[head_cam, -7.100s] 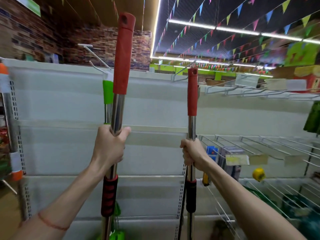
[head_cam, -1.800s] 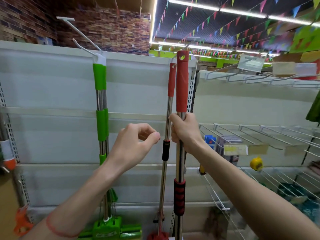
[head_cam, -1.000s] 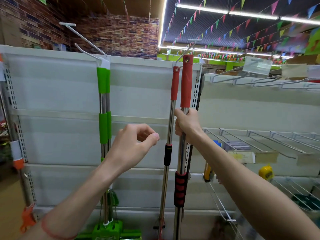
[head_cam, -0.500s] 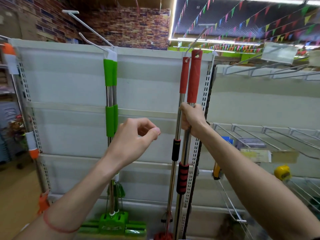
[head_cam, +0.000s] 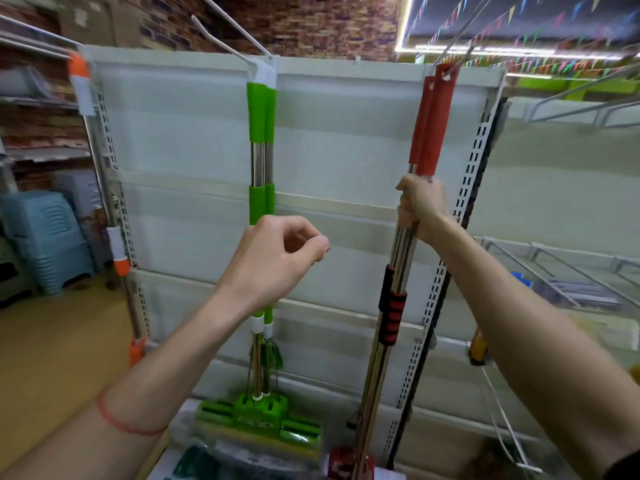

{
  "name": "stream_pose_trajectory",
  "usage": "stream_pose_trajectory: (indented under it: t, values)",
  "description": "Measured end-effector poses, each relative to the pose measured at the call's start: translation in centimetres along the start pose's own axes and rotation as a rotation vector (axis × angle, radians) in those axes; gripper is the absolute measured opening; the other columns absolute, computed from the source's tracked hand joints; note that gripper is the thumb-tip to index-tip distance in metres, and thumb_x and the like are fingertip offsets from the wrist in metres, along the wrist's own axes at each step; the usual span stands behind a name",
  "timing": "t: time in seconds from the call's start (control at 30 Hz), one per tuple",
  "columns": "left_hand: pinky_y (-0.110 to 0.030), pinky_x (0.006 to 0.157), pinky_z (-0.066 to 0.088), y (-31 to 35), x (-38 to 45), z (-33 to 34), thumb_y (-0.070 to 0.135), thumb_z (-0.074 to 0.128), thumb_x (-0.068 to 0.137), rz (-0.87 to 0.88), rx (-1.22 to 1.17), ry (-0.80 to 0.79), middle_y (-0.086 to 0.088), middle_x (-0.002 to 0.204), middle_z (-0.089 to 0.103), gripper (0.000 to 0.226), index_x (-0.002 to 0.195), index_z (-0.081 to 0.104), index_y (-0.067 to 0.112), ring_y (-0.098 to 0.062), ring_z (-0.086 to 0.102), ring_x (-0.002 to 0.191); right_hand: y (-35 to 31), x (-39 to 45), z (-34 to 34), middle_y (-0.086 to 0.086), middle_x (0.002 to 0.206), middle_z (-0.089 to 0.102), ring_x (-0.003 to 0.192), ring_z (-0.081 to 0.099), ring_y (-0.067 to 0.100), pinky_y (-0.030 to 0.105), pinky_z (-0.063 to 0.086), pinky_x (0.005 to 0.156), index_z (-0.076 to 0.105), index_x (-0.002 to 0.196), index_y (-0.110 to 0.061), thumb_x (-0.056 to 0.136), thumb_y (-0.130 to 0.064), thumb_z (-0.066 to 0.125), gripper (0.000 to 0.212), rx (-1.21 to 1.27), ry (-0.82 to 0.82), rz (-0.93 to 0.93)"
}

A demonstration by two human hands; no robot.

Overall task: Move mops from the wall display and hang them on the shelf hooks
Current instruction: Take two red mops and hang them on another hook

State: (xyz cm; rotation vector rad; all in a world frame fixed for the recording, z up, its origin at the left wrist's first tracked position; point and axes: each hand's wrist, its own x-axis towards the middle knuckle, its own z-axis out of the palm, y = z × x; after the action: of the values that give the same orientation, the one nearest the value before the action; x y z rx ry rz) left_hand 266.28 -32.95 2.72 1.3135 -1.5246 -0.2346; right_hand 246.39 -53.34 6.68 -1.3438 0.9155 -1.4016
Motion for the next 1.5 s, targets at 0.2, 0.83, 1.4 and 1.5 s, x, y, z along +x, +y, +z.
stream_pose_trajectory:
  t: [0.2, 0.83, 1.4, 1.5]
  values:
    - [-0.042, 0.075, 0.063, -0.8, 1.1, 0.6, 0.044, 0.066, 0.081, -0.036, 0.038, 0.022, 0.006, 0.073, 0.079, 0.026, 0.076, 0.078, 0.022, -0.015, 0.077, 0.078, 0.9, 3.0, 0.0, -0.007, 0.042, 0.029, 0.032, 0.023, 0.012, 0.02, 0.021, 0.038, 0.035, 0.069, -0.022, 0.083, -0.003, 0.05, 0.028, 0.001, 0.007, 0.001]
    - [-0.045, 0.078, 0.062, -3.8, 2.8, 3.0, 0.044, 0.066, 0.08, -0.121, 0.013, 0.002, 0.0, 0.076, 0.08, 0.026, 0.079, 0.079, 0.021, -0.022, 0.078, 0.081, 1.9, 6.0, 0.1, -0.004, 0.048, 0.031, 0.036, 0.027, 0.013, 0.022, 0.022, 0.041, 0.041, 0.067, -0.022, 0.081, -0.005, 0.051, 0.024, -0.033, 0.061, -0.084]
    - [-0.043, 0.076, 0.062, -5.4, 1.9, 0.2, 0.04, 0.068, 0.082, -0.029, -0.171, -0.104, 0.003, 0.079, 0.08, 0.019, 0.088, 0.074, 0.023, -0.018, 0.078, 0.079, 1.1, -2.5, -1.2, 0.01, 0.088, 0.069, 0.08, 0.067, 0.025, 0.036, 0.056, 0.075, 0.067, 0.091, -0.011, 0.1, -0.037, 0.057, 0.029, -0.734, 0.149, -0.017]
    - [-0.043, 0.077, 0.062, -5.4, 1.5, 0.3, 0.043, 0.068, 0.082, 0.002, -0.24, -0.192, 0.006, 0.08, 0.081, 0.018, 0.089, 0.074, 0.027, -0.016, 0.078, 0.08, 0.6, -6.7, -2.0, 0.016, 0.102, 0.074, 0.093, 0.072, 0.03, 0.051, 0.059, 0.094, 0.069, 0.098, -0.01, 0.099, -0.038, 0.058, 0.03, -0.731, 0.207, 0.004]
